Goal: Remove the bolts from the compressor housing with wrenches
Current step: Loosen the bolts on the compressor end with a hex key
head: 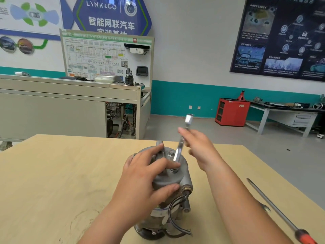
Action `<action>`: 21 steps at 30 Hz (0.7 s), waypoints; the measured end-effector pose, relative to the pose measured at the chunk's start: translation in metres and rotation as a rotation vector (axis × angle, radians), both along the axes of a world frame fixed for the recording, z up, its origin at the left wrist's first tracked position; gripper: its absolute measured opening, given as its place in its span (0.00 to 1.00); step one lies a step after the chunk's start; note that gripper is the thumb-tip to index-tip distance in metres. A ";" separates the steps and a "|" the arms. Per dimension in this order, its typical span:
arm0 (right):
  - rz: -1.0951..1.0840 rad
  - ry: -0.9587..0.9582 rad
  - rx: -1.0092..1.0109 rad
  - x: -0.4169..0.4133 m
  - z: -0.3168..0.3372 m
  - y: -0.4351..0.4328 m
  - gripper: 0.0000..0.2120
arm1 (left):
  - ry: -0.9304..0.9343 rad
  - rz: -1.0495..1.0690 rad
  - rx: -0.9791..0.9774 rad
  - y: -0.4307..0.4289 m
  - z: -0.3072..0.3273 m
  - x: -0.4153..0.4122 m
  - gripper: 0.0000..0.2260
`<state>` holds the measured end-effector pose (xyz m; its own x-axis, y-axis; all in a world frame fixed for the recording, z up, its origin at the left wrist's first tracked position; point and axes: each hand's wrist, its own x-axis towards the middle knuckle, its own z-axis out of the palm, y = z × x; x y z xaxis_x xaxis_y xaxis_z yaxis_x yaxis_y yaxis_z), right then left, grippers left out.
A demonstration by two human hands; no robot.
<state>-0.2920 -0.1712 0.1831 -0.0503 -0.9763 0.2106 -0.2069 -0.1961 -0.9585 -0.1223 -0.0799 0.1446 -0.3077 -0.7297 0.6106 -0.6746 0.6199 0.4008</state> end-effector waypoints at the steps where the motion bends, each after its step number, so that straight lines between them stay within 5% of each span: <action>1: 0.062 0.144 -0.022 0.009 0.008 -0.013 0.17 | -0.003 0.002 -0.005 0.000 0.000 0.000 0.18; 3: 0.204 0.319 -0.044 0.025 0.018 -0.025 0.14 | -0.019 0.014 -0.002 0.000 0.002 0.000 0.21; 5: 0.317 0.288 0.015 0.034 0.023 -0.030 0.10 | -0.052 0.032 -0.007 0.000 0.003 -0.001 0.25; 11: 0.513 -0.682 0.391 0.008 0.009 -0.026 0.08 | -0.045 0.047 0.013 0.000 0.003 -0.001 0.38; 14: 0.430 -1.076 0.336 -0.009 0.003 -0.009 0.05 | -0.064 0.057 0.000 -0.001 0.001 -0.001 0.38; 21: 0.202 -1.106 0.074 -0.035 -0.018 0.091 0.10 | -0.072 0.065 -0.020 -0.003 -0.001 0.001 0.33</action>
